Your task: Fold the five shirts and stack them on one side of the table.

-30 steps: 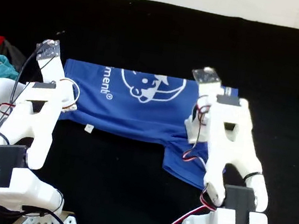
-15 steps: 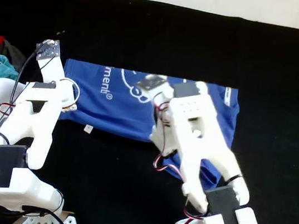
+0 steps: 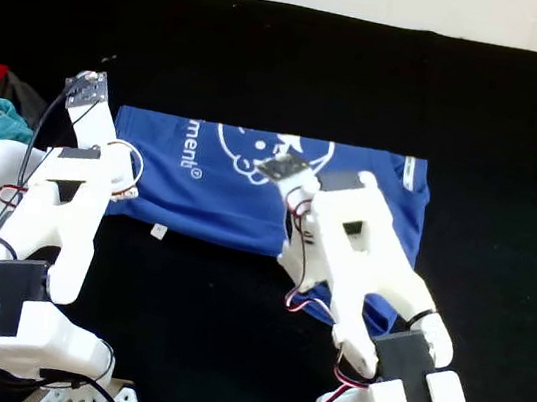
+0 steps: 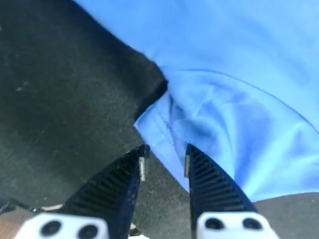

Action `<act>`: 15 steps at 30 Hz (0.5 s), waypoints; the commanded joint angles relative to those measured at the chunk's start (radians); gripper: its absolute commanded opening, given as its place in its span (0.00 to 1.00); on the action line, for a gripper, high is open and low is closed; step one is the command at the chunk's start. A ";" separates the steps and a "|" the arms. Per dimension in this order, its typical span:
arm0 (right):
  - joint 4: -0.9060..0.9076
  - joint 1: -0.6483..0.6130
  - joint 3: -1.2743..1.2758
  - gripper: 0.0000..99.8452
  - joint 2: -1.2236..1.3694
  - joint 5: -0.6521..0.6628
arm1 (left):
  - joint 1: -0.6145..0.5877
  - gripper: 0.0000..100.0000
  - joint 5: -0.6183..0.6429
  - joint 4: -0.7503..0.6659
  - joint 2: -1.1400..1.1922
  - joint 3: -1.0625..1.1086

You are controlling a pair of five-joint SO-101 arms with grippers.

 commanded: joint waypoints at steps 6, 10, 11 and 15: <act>-0.116 0.091 0.025 0.12 0.004 0.009 | 0.002 0.01 0.006 -0.028 -0.005 -0.004; -0.113 0.107 0.018 0.13 0.076 0.009 | 0.002 0.01 0.006 -0.028 -0.005 -0.004; -0.117 0.107 0.018 0.13 0.094 0.006 | 0.002 0.01 0.006 -0.028 -0.005 -0.004; -0.119 0.108 -0.001 0.13 0.145 0.005 | 0.002 0.01 0.006 -0.028 -0.005 -0.004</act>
